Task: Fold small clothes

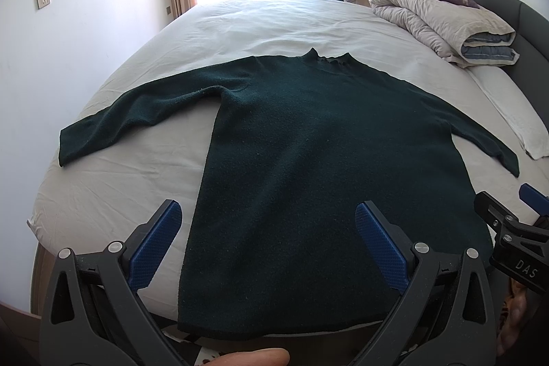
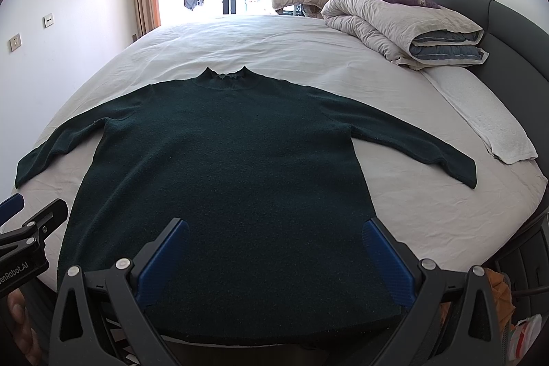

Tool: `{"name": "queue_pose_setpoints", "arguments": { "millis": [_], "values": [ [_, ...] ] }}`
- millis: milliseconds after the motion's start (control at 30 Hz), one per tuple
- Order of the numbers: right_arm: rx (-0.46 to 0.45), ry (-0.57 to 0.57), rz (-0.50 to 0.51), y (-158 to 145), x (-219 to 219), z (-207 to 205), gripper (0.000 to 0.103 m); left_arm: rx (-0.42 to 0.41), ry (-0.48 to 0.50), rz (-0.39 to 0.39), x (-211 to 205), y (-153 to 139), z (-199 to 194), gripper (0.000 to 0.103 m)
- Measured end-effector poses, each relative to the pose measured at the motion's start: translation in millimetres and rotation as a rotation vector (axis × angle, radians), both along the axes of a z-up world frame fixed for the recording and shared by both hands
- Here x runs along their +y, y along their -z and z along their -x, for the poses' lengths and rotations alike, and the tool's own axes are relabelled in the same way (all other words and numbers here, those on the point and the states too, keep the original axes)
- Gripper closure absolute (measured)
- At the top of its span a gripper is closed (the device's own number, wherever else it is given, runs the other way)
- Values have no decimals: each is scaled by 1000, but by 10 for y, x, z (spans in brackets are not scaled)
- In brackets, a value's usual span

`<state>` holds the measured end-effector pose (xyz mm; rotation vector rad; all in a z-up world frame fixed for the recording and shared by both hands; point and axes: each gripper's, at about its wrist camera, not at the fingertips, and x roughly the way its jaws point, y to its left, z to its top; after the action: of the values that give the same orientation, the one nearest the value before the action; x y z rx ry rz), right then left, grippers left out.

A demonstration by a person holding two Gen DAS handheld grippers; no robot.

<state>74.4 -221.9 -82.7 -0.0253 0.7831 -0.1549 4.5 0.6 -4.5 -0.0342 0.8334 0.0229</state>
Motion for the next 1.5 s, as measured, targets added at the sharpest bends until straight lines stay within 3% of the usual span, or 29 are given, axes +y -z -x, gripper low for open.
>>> {"name": "queue_pose_setpoints", "arguments": {
  "millis": [1233, 1433, 1500],
  "values": [
    [4, 0, 1, 1, -30, -18, 0, 4, 1, 3, 2, 0, -9, 0],
    [9, -3, 4, 83, -2, -8, 0, 7, 2, 7, 24, 41, -24, 0],
    [14, -5, 8, 99, 9, -27, 0, 9, 0, 13, 42, 177, -17, 0]
  ]
}}
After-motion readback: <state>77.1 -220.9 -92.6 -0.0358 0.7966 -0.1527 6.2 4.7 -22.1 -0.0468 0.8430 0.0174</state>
